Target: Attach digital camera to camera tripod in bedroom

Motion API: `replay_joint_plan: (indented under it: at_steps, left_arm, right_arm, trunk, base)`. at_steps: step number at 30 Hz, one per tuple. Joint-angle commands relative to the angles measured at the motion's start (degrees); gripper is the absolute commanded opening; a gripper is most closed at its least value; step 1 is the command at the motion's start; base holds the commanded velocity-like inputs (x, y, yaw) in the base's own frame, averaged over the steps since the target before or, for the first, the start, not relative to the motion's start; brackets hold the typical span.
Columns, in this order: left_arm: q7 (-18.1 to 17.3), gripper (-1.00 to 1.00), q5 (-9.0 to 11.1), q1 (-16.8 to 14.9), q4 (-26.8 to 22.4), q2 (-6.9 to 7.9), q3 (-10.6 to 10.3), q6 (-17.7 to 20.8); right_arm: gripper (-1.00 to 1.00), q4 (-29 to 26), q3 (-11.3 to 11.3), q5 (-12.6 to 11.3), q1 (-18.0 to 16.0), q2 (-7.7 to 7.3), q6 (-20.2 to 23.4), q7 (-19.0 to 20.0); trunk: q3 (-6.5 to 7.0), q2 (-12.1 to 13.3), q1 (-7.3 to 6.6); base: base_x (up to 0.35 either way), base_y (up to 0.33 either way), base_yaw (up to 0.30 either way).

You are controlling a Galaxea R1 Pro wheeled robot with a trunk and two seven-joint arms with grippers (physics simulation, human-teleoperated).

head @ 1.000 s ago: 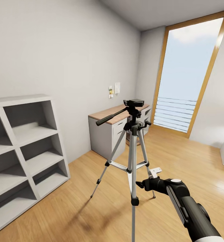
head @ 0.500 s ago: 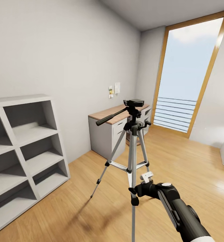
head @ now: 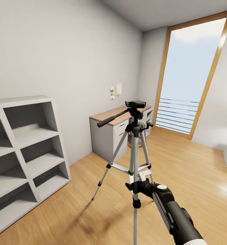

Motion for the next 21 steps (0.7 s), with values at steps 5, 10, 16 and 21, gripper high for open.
replay_joint_plan:
  at_steps: [5, 10, 16, 21]
  left_arm:
    - [0.02, 1.00, 0.08, 0.02, -0.05, -0.01, 0.28, -0.09]
    - [0.02, 1.00, 0.08, 0.00, -0.05, -0.01, 0.28, -0.09]
    - [0.02, 1.00, 0.08, 0.00, -0.05, -0.01, 0.29, -0.09]
    - [0.02, 1.00, 0.08, 0.00, -0.05, -0.01, 0.31, -0.09]
  right_arm:
    - [1.00, 0.05, 0.06, 0.31, -0.08, 1.52, -0.26, -1.07]
    - [1.00, -0.66, 0.16, 0.50, -0.09, 3.21, 0.25, -4.66]
    - [1.00, -1.33, 0.20, 0.81, -1.15, 4.99, 2.02, -8.72]
    - [1.00, -2.91, 0.21, 0.85, -2.62, 5.61, 4.59, -12.71]
  trunk:
    - [-0.05, -0.03, 0.00]
    - [-0.05, -0.03, 0.00]
    - [-0.05, -0.03, 0.00]
    - [-0.05, -0.03, 0.00]
  base:
    - [0.000, 0.000, 0.000]
    - [0.000, 0.000, 0.000]
    - [0.000, 0.000, 0.000]
    - [0.000, 0.000, 0.000]
